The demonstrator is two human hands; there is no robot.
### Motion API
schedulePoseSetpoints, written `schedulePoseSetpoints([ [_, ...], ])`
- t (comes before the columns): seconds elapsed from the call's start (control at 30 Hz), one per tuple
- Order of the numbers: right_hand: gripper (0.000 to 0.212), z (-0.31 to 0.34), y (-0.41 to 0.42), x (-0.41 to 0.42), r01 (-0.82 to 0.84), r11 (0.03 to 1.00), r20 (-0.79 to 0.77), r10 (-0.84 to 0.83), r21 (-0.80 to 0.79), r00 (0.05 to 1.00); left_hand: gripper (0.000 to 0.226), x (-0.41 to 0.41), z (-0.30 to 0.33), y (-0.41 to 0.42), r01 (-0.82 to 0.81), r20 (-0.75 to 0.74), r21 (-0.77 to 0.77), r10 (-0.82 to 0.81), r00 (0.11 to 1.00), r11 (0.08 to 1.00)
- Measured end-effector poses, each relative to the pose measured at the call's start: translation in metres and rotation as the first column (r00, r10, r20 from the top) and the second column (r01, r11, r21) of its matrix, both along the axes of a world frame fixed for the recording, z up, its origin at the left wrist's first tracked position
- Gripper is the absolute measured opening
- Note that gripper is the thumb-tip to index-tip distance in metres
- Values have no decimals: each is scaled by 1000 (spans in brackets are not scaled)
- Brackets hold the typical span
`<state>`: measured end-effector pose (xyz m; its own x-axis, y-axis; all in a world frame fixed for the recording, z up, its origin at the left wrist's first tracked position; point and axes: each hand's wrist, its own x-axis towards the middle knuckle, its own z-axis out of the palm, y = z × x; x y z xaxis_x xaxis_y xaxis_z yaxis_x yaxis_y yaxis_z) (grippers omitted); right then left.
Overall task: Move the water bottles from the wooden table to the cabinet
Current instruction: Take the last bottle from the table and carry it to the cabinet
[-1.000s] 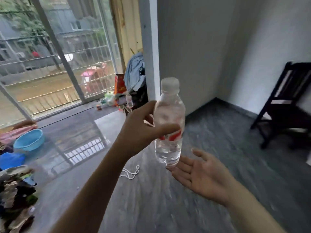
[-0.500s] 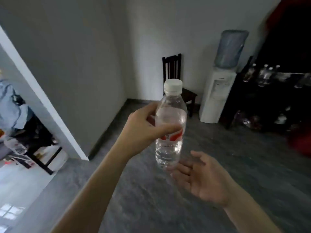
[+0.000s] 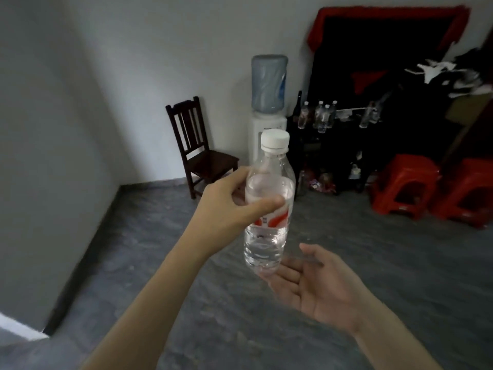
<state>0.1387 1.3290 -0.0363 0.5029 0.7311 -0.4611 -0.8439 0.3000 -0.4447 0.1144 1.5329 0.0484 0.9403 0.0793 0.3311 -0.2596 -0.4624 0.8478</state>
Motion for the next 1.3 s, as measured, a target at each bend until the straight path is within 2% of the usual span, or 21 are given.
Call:
schedulePoseSetpoints([
  [0.4, 58, 7, -48, 168, -7, 1000, 10, 7, 11, 1000, 52, 168, 4, -48, 28, -13, 44, -27, 1000, 999],
  [0.6, 60, 5, -49, 226, -36, 999, 14, 35, 41, 999, 48, 232, 4, -46, 19, -24, 41, -18, 1000, 999],
  [0.77, 60, 1, -43, 285, -25, 999, 22, 25, 35, 999, 40, 291, -2, -38, 5, 10, 34, -5, 1000, 999],
  [0.93, 61, -1, -23, 358, -22, 1000, 21, 22, 8, 1000, 42, 363, -6, -19, -12, 25, 8, 11, 1000, 1000],
  [1.13, 61, 7, 12, 452, 4, 1000, 25, -3, -16, 1000, 54, 460, 3, 16, 32, 4, -10, -32, 999, 999],
  [1.3, 61, 9, 27, 519, 39, 999, 34, -38, -31, 999, 54, 539, 6, 32, 89, -23, -23, -90, 996, 996],
])
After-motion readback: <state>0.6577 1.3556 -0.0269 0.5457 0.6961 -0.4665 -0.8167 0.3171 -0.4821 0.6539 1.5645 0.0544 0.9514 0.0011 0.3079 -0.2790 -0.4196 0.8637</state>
